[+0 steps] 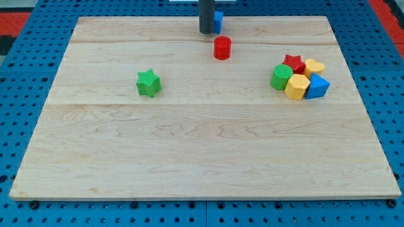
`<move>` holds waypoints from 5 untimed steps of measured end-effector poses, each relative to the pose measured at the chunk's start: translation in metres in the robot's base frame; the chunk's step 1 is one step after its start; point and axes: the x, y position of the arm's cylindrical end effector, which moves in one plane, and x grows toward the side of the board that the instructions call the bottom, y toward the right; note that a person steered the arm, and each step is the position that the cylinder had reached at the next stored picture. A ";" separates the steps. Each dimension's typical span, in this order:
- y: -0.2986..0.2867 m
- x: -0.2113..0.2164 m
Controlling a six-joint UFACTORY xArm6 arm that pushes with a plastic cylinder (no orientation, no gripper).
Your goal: Slide the red circle towards the group of blocks
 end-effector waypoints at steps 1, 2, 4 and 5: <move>-0.015 0.002; -0.018 0.024; 0.040 0.052; 0.049 0.053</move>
